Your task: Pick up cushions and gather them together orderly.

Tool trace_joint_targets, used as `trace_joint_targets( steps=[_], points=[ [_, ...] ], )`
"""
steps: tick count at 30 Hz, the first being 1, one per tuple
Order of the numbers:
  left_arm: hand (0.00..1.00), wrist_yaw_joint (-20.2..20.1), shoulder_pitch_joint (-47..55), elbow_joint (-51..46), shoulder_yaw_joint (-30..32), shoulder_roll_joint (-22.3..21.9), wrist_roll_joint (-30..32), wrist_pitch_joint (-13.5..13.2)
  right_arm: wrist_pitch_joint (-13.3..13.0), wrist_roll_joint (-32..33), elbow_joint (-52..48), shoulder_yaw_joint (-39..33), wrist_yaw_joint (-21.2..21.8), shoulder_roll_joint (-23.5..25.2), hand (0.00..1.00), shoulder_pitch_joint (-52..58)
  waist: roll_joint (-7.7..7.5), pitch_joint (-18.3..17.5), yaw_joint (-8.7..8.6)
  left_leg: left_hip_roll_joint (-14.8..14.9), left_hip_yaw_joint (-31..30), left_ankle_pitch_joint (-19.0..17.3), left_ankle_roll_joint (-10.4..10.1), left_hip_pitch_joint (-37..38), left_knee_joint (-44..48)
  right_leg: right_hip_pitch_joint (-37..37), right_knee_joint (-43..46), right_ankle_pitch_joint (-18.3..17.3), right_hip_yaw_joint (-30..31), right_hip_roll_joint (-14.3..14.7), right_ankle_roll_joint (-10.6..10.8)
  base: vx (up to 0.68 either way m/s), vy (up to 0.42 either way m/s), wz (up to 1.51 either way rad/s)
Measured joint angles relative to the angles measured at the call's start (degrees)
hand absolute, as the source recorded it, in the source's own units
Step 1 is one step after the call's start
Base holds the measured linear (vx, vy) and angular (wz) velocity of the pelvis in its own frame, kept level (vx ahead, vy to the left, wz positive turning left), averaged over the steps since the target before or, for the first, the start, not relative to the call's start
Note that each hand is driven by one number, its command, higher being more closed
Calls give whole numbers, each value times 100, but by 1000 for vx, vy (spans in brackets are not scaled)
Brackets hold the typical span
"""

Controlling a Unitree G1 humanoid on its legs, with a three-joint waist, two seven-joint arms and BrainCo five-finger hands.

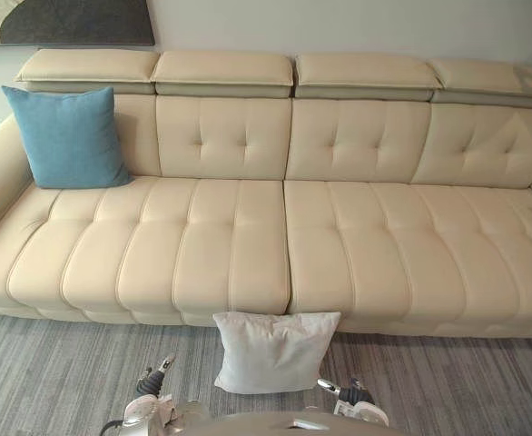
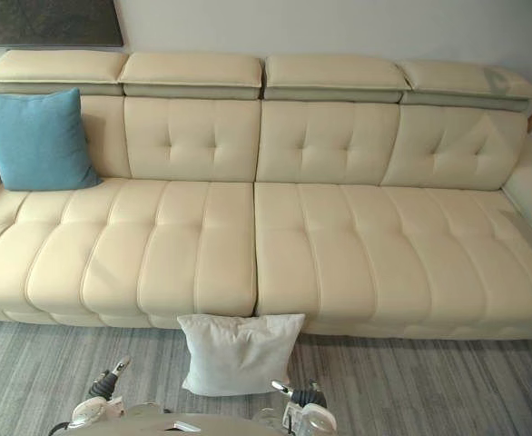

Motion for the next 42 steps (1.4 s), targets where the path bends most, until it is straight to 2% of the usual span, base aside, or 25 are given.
trace_joint_targets(
  steps=[3,10,13,14,15,17,18,24,28,29,35,42],
  points=[
    [0,-3,64,12,-2,-50,2,0,4,-1,15,-5,0,-69,0,22,63,-43,4,-5,1,203,-37,145,-340,53,-155,116,11,88,-37,-62,-52,-3],
    [0,-7,79,54,-22,-44,47,-5,5,-6,52,22,-2,-84,0,37,37,-55,47,-97,58,397,-2,338,-713,175,-461,287,106,121,-77,-30,4,-4],
    [0,-7,-84,39,-90,-12,105,-4,9,-218,-6,396,-15,-194,0,-129,34,124,91,-73,217,335,8,223,-562,-7,-435,341,277,120,-87,-59,34,-29],
    [0,11,-187,22,-238,11,108,-6,10,-348,-87,582,-53,-206,0,-254,1,135,105,35,290,184,33,-152,-177,-360,-276,377,396,149,-76,-154,22,-50],
    [0,23,-377,-76,-373,78,221,-8,3,-452,-356,849,-107,-234,0,-460,83,378,81,247,329,-74,56,-666,461,-793,-12,392,530,215,-69,-149,7,-44],
    [0,73,-558,-143,-528,134,223,-10,6,-453,-589,1039,-139,-269,0,-703,109,638,77,475,373,-313,98,-1203,1098,-1316,350,376,676,291,-83,-246,56,-45],
    [0,165,-723,-262,-678,182,212,-9,5,-474,-787,1212,-238,-330,0,-936,108,777,86,684,427,-519,132,-1798,1640,-1954,749,335,829,366,-87,-259,81,-50],
    [0,484,-1532,-686,-927,310,187,-12,7,-684,-1687,1380,-647,-730,0,-1824,120,1432,59,1034,545,-1011,316,-3274,2966,-3686,2068,125,1289,390,-54,-179,94,-30],
    [0,566,-2132,-1111,-927,636,-27,-29,12,-799,-2215,1364,-896,-1090,0,-2485,144,1716,44,1199,541,-1074,381,-4335,3505,-4847,2645,110,1433,416,-67,-137,-18,-13],
    [0,635,-2331,-1195,-918,716,-31,-50,6,-826,-2314,1348,-992,-1187,0,-2664,163,1783,38,1208,476,-1054,423,-4663,3619,-5165,2809,63,1426,410,-130,-81,-38,9],
    [0,751,-3222,-1643,-886,1164,-380,-79,20,-759,-2660,1042,-1359,-1458,0,-3543,164,2279,73,1367,234,-1031,547,-6045,4313,-6582,3739,-128,1425,411,-151,-34,-50,9],
    [0,760,-3793,-2038,-887,1522,-612,-90,26,-487,-2700,988,-1644,-1741,0,-4265,173,2365,93,1476,34,-1042,575,-7241,4873,-7803,4477,-274,1435,410,-206,-35,-57,4]
  ],
)
